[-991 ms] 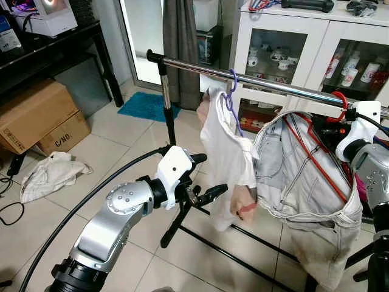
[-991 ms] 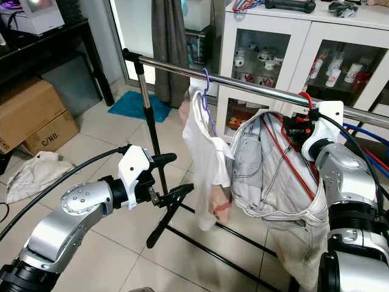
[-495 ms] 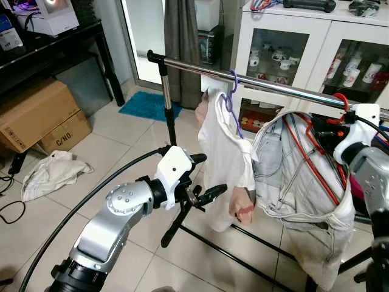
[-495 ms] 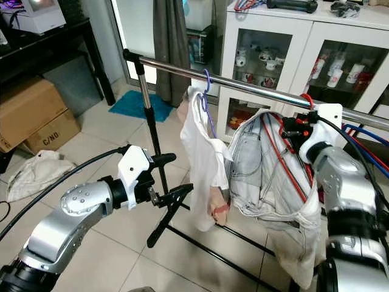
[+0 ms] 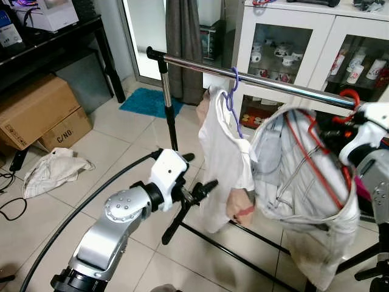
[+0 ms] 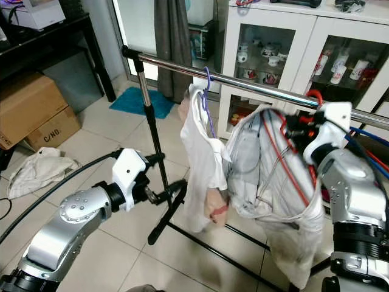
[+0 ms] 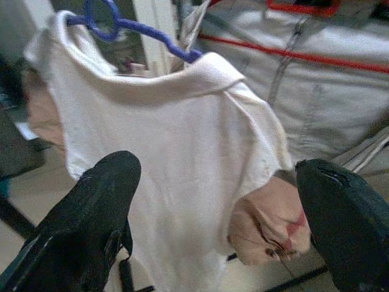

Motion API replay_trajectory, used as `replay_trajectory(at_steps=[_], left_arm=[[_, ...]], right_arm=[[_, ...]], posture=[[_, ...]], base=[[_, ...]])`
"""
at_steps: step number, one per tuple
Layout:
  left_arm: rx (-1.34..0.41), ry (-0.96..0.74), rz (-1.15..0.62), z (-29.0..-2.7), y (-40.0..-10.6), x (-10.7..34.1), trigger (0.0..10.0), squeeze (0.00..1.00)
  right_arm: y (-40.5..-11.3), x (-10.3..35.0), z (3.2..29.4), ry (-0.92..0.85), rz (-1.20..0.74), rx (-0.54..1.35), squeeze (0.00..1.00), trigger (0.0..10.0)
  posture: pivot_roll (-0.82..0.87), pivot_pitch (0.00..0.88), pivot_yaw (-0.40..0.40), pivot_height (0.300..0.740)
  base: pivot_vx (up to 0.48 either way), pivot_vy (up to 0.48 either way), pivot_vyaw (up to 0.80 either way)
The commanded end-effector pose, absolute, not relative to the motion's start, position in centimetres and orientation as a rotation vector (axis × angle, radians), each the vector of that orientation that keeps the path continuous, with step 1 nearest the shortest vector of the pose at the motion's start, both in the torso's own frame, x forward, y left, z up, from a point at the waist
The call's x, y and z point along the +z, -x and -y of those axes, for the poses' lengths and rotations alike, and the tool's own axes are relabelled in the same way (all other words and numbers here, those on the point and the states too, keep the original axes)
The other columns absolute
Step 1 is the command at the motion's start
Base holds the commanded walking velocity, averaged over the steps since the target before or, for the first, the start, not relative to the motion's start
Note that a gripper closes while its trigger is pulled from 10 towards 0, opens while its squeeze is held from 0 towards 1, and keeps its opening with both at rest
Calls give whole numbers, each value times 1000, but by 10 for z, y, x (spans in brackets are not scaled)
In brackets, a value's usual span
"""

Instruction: Hang hanger

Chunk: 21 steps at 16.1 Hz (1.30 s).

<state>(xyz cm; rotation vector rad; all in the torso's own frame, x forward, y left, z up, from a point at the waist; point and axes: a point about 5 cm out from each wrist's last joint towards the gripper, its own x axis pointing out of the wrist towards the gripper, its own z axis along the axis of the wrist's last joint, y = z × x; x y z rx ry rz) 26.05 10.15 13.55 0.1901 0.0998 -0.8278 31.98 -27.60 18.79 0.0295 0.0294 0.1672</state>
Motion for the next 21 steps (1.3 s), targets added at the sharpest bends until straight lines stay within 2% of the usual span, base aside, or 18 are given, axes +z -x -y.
replay_trajectory(at_steps=[1,2,3,5,7,11,16,21], left_arm=[[-775,-191,-89,-105,-261,139,10000,125],[-760,-183,-84,-105,-262,140,10000,31],[-709,-166,-67,-106,-261,140,10000,0],[-678,-151,-73,-107,-260,138,10000,0],[-638,-131,-87,-107,-258,133,10000,0],[-619,-127,-98,-105,-256,130,10000,0],[-626,-129,-110,-104,-252,128,10000,0],[-594,-129,-118,-110,-252,126,10000,0]], right_arm=[[-315,214,276,-2,98,177,0,0],[-313,217,275,6,112,181,0,0],[-300,222,269,29,146,209,0,0],[-290,213,261,45,107,236,0,0],[-271,176,253,55,-36,211,0,0],[-256,157,239,5,-78,138,0,0],[-257,148,221,-30,-96,116,0,0],[-249,126,201,-11,-160,137,0,0]], posture=[[100,0,39,740],[100,0,39,740],[102,0,33,740],[96,0,28,740],[89,0,21,740],[84,0,11,740],[91,1,-2,740],[91,7,-11,740]], base=[[0,0,0],[0,0,0],[0,0,0],[0,0,0],[0,0,0],[0,0,0],[0,0,0],[-171,0,0]])
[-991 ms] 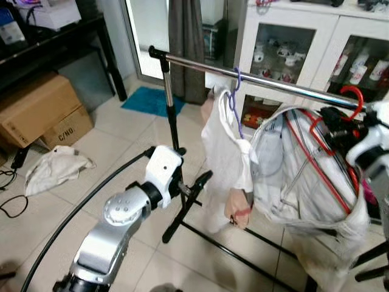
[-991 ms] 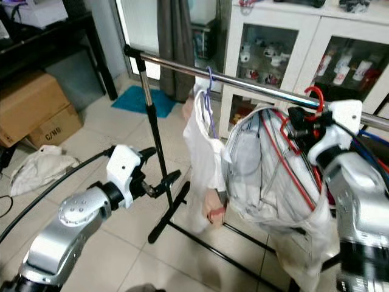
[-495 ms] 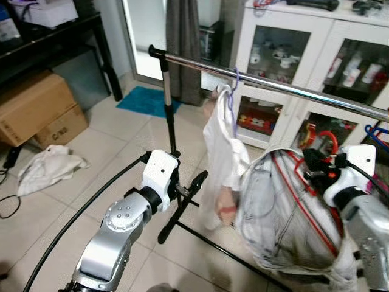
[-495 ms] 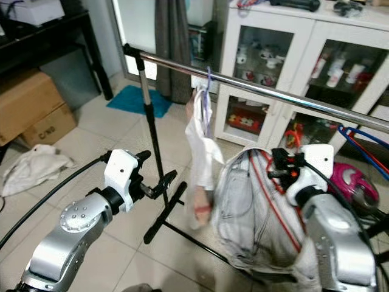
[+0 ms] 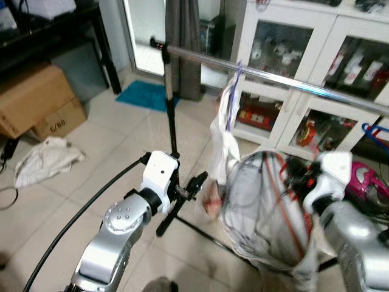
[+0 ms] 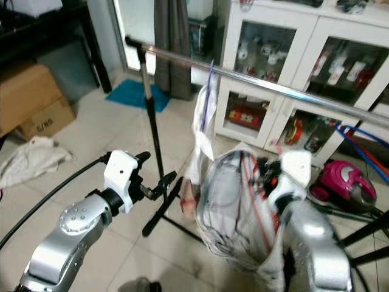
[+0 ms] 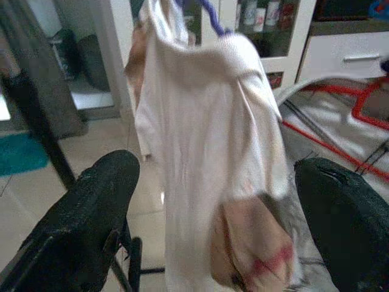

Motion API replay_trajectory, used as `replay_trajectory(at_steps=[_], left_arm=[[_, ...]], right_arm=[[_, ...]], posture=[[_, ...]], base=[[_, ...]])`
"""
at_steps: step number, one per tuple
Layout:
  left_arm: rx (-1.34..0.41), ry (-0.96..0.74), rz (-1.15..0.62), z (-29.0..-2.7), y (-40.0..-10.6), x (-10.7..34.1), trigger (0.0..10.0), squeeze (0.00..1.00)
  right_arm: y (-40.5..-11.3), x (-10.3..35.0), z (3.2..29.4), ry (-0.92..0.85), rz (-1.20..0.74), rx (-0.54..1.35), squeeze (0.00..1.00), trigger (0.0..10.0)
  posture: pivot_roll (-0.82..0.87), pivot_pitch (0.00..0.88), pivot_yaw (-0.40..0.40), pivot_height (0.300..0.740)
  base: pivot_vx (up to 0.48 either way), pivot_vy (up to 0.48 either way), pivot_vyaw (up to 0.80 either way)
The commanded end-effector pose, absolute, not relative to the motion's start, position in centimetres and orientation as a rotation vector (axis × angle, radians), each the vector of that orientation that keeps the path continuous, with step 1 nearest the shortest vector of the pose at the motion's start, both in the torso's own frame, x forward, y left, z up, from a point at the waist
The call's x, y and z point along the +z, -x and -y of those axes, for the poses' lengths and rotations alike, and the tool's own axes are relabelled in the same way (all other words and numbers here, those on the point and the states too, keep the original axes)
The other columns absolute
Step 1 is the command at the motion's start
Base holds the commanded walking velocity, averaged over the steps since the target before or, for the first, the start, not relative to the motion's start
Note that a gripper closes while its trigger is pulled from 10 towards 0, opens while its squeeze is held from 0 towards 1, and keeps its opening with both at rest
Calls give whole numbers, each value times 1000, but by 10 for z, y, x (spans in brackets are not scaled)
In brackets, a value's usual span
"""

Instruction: Hang hanger

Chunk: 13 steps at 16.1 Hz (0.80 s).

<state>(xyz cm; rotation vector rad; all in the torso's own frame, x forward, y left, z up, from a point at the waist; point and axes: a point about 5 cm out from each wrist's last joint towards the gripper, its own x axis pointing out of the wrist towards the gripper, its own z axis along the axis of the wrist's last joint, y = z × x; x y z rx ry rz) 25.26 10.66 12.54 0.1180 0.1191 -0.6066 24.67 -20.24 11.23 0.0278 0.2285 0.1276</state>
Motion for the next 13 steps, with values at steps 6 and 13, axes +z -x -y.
replay_trajectory(at_steps=[6,13], left_arm=[[-494,-83,-105,-122,-256,120,10000,0],[-484,-79,-124,-126,-251,110,10000,0]], right_arm=[[-248,111,201,-32,-149,74,0,0],[-248,107,197,-36,-145,74,0,0]], posture=[[91,12,-17,740],[90,17,-21,740]], base=[[0,0,0],[-70,0,0]])
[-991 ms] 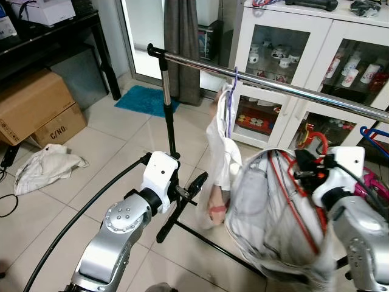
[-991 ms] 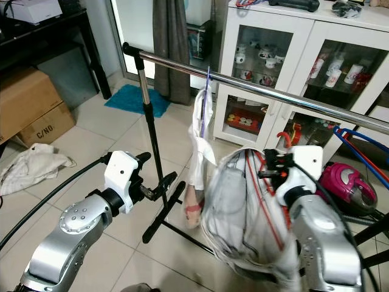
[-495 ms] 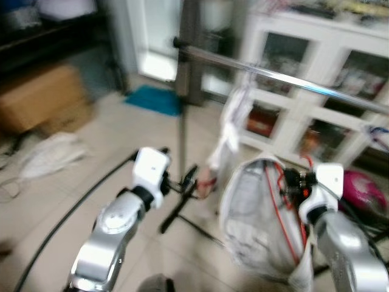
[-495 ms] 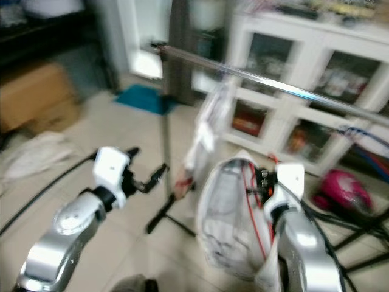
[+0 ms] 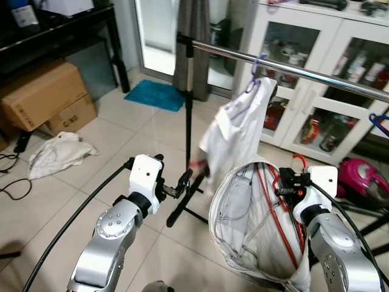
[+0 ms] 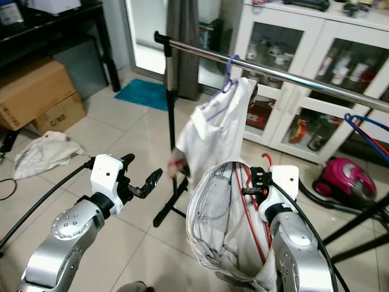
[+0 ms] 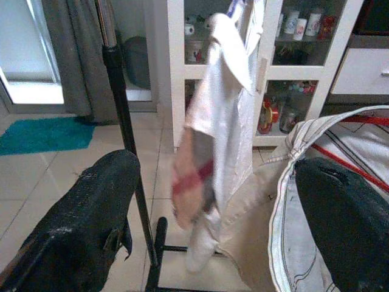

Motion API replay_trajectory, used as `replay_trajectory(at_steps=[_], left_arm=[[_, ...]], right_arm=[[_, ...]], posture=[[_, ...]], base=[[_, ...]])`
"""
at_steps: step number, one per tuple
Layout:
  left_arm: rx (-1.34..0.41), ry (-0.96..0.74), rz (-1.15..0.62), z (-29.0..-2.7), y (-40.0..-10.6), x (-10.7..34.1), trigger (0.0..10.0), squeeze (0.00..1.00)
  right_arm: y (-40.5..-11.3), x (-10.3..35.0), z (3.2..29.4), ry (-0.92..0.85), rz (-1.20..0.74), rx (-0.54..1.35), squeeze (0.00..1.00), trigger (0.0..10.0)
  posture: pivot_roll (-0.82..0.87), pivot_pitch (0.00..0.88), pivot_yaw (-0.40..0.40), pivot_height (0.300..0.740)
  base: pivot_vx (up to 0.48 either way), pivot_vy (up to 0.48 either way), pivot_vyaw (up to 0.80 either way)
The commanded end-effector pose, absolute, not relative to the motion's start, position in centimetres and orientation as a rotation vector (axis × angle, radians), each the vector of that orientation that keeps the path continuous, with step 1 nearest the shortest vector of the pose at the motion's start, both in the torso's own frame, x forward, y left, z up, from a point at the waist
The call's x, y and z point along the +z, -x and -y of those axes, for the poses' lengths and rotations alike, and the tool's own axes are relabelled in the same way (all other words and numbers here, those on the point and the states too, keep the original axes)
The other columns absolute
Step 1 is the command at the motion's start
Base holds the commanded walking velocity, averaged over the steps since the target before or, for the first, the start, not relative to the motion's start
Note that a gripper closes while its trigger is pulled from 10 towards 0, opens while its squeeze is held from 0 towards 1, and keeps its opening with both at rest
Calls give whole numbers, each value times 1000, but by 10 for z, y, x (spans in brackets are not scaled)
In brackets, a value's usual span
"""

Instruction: Hang hanger

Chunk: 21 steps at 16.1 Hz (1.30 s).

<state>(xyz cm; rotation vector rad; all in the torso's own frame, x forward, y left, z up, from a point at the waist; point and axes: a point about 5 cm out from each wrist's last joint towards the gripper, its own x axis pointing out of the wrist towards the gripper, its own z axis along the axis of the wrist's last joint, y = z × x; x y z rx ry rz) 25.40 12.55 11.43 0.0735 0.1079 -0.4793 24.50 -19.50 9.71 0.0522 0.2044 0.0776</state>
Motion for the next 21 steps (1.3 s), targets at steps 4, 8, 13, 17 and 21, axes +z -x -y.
replay_trajectory(at_steps=[4,8,13,17,21], left_arm=[[-491,-84,-129,-124,-251,108,10000,0],[-496,-89,-130,-124,-252,108,10000,0],[-516,-164,-170,-127,-257,100,10000,831],[-590,-148,-172,-127,-275,99,10000,1000],[-714,-176,-195,-114,-298,93,10000,314]], right_arm=[[-249,107,194,-36,-146,83,0,0],[-250,108,194,-35,-144,88,0,0],[-254,119,184,-45,-112,176,0,0],[-255,141,170,-126,-45,391,0,0],[-251,160,158,-168,9,585,0,0]], posture=[[90,16,-23,740],[90,13,-24,740],[85,0,-18,740],[86,0,-18,740],[77,0,-14,740]], base=[[-251,0,0],[-187,0,0],[0,0,0],[0,0,0],[0,0,0]])
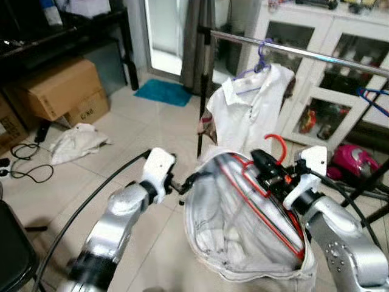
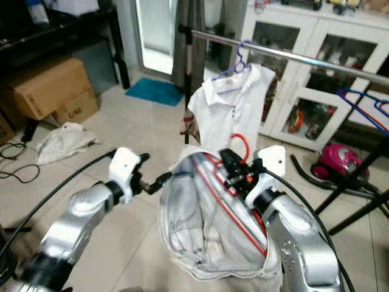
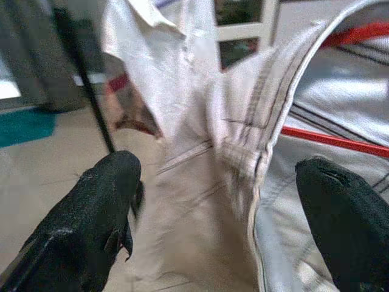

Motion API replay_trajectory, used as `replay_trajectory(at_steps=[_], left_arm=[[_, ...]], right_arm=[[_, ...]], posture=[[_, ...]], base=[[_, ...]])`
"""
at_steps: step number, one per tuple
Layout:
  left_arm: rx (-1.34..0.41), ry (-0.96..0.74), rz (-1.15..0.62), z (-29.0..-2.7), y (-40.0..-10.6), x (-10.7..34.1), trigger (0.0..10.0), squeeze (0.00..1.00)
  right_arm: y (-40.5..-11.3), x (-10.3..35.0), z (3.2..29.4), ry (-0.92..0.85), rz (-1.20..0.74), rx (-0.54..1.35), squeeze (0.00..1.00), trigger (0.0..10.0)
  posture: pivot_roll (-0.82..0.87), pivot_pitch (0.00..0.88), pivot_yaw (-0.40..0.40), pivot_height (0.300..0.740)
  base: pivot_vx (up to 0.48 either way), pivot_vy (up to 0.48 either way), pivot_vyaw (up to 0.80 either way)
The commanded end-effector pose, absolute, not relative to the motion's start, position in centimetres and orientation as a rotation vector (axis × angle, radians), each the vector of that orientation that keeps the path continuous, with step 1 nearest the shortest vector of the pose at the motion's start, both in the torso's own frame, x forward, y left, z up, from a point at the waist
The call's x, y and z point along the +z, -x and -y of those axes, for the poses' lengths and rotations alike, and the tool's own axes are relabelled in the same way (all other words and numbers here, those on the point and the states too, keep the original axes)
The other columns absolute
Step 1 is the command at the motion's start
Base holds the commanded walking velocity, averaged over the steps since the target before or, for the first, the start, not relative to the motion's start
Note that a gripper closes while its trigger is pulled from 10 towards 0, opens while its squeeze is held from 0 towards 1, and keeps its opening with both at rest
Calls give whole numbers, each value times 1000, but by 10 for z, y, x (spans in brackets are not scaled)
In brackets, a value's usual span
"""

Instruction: Hang hanger

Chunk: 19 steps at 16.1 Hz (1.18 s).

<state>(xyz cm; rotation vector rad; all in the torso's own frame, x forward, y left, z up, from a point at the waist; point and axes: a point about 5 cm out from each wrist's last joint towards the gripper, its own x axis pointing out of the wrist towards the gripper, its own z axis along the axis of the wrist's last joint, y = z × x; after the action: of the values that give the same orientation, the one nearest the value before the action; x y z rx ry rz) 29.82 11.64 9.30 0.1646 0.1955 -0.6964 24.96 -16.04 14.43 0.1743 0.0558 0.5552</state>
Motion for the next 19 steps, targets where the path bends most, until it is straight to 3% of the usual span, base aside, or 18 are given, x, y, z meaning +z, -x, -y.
replay_trajectory(at_steps=[1,2,3,4,8,19], left_arm=[[-732,-184,-205,-112,-302,91,10000,110],[-746,-172,-212,-110,-305,89,10000,0],[-758,-154,-228,-110,-308,84,3608,0],[-784,-152,-236,-106,-309,80,0,0],[-809,-154,-200,-94,-311,79,0,0],[-717,-164,-143,-99,-319,83,0,0]], right_arm=[[-250,163,157,-171,14,614,0,0],[-249,166,156,-200,27,633,0,0],[-248,170,156,-228,43,646,0,0],[-248,173,156,-239,54,651,0,0],[-247,173,160,-245,48,648,0,0],[-247,167,163,-230,19,620,0,0]], posture=[[75,0,-14,740],[77,0,-16,740],[77,0,-16,740],[72,0,-13,740],[69,0,-6,740],[73,0,3,740]], base=[[0,0,0],[0,0,0],[0,0,0],[0,0,0],[0,0,0],[0,0,0]])
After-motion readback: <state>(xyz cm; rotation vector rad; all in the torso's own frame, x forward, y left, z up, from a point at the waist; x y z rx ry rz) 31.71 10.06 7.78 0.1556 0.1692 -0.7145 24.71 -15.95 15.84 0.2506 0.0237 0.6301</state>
